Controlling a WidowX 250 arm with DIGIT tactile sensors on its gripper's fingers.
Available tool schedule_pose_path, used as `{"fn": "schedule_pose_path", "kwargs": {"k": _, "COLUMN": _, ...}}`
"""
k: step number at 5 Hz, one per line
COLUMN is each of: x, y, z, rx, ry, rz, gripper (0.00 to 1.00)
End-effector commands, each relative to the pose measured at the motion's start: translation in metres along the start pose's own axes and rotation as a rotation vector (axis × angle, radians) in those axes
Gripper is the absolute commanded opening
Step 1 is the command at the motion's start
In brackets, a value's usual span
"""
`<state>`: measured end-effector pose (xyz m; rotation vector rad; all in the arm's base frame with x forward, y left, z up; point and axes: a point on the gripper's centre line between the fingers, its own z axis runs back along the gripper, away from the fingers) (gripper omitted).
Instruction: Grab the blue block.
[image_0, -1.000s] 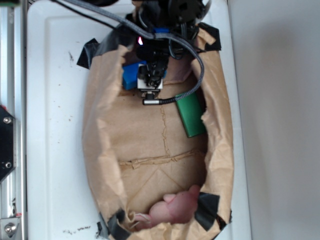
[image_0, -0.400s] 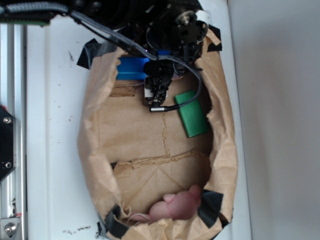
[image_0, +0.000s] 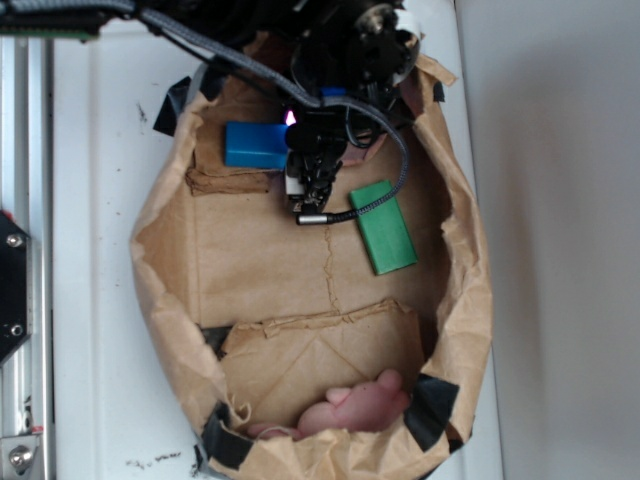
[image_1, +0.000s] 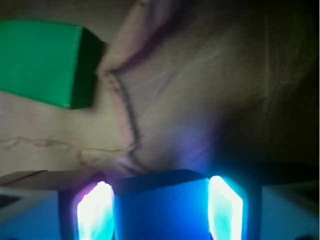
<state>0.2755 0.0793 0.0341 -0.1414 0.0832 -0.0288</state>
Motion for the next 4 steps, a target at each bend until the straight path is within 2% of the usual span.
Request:
{"fn": "schedule_pose_path", "kwargs": {"k": 1, "x": -0.011, "y": -0.015, "z": 0.093, "rx": -0.073, "ry": -0.062, "rz": -0.041, "gripper": 0.0}}
{"fn": "schedule_pose_path", "kwargs": {"k": 2, "x": -0.021, "y": -0.02, "z": 0.111, "rx": -0.114, "ry": -0.099, "rz": -0.05, "gripper": 0.0}}
{"fn": "schedule_pose_path", "kwargs": {"k": 3, "x": -0.02, "y": -0.024, "z": 0.115, "rx": -0.125, "ry": -0.105, "rz": -0.053, "gripper": 0.0}}
{"fn": "schedule_pose_path", "kwargs": {"k": 4, "x": -0.018, "y": -0.026, "z": 0.112, "rx": -0.082, "ry": -0.252, "rz": -0.089, "gripper": 1.0}}
